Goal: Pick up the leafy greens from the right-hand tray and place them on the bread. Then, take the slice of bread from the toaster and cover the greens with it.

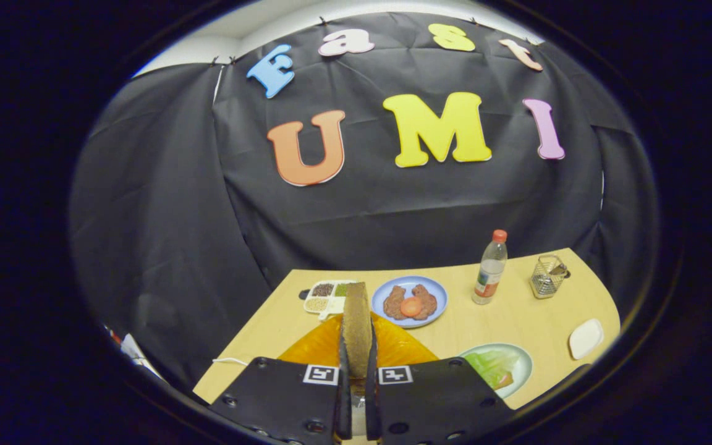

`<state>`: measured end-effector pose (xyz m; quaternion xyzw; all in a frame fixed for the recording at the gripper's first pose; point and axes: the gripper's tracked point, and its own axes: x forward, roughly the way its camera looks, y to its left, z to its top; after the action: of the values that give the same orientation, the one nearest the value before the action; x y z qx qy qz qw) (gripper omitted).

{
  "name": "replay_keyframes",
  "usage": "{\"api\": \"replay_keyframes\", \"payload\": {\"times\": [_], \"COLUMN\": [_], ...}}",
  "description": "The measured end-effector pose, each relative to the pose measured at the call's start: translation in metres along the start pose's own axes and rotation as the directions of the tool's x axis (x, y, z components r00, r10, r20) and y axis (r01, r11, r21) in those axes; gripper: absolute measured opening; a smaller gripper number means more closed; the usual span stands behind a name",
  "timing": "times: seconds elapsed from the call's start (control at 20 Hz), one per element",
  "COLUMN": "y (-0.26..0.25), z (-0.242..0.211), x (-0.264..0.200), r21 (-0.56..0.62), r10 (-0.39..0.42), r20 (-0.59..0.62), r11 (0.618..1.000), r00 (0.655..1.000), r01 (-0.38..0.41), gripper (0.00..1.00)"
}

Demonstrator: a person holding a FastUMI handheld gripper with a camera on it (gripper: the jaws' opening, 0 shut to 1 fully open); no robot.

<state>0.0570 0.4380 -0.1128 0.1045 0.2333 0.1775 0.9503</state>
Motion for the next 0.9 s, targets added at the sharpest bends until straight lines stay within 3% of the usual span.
{"api": "replay_keyframes", "payload": {"times": [0.4,0.65,0.9], "y": [-0.11,-0.157,-0.163], "z": [0.013,-0.022,-0.075], "x": [-0.023,-0.013,0.012], "r21": [0.008,0.028,0.061], "r10": [-0.075,-0.096,-0.036], "r20": [0.054,0.004,-0.086], "r11": [0.997,0.995,0.997], "r00": [0.996,0.995,0.996], "r01": [0.075,0.096,0.041], "gripper": [0.09,0.09,0.09]}}
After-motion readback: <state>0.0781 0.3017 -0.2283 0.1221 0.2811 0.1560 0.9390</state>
